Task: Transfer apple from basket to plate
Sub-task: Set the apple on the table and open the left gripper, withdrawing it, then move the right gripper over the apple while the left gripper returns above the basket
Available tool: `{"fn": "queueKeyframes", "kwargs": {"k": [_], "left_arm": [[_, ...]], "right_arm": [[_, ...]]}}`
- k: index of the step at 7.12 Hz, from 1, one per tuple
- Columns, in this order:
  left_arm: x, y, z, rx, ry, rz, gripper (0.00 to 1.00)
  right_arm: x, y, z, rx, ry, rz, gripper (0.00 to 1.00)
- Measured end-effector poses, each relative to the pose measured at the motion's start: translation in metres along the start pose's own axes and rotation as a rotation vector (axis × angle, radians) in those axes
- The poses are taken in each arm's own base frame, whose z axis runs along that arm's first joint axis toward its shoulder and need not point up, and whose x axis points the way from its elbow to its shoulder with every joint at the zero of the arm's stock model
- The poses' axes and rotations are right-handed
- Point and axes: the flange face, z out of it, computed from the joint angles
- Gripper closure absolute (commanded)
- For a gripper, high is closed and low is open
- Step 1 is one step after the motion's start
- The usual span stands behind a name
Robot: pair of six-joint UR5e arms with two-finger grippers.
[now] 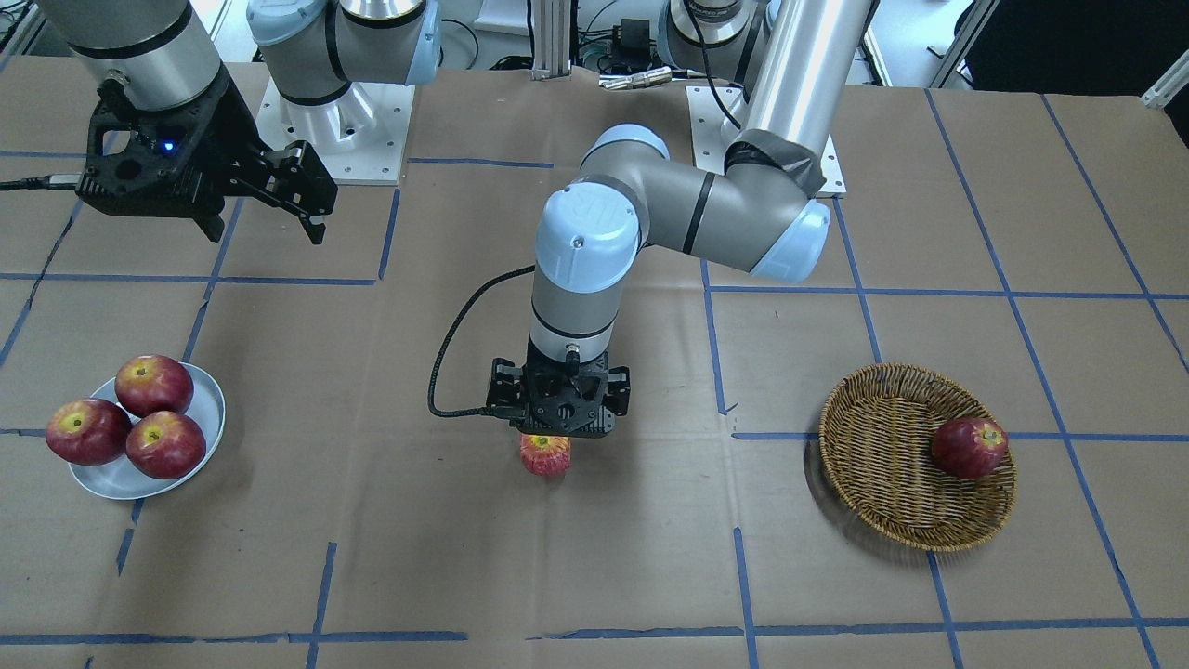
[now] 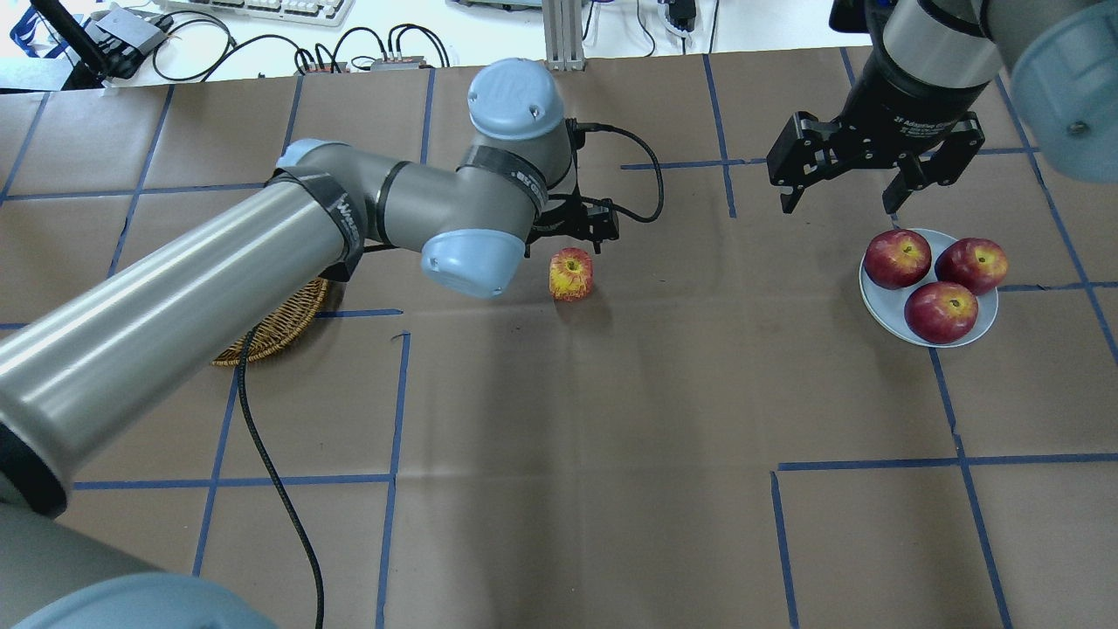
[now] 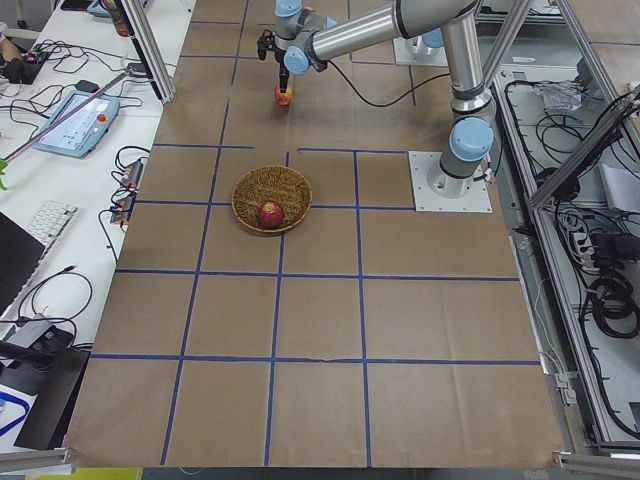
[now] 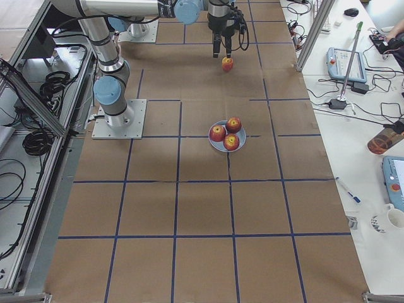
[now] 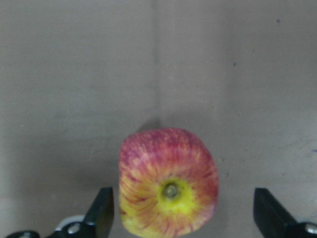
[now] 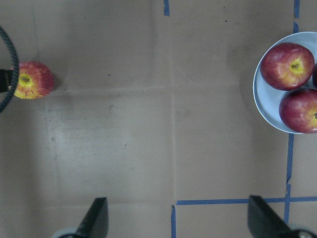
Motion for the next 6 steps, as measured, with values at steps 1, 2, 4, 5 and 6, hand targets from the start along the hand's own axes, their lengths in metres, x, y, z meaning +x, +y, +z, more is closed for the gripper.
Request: {"fn": "queueKeyframes", "kwargs": {"k": [1, 2, 4, 5, 6], "left_arm": [[-0.025, -0.014, -0.037, 0.0, -0.007, 0.032, 0.02], [-0.049, -0.023, -0.066, 0.009, -0.011, 0.058, 0.02], [-0.083, -0.024, -0.109, 0.008, -0.02, 0.089, 0.02], [-0.103, -0.016, -0.133, -0.003, -0.026, 0.095, 0.02], [-0.126, 0.0, -0.165, -0.018, -0.031, 0.085, 0.02]], "right_arm": [[0.0, 0.0, 0.0, 0.0, 0.001, 0.002, 0.0], [0.0, -0.001, 0.001, -0.005, 0.001, 0.007, 0.0], [-0.003, -0.008, 0.004, -0.009, -0.005, 0.034, 0.0], [-0.008, -0.016, 0.008, -0.008, -0.011, 0.08, 0.0], [-0.023, -0.025, 0.013, 0.001, -0.011, 0.1, 0.0]]}}
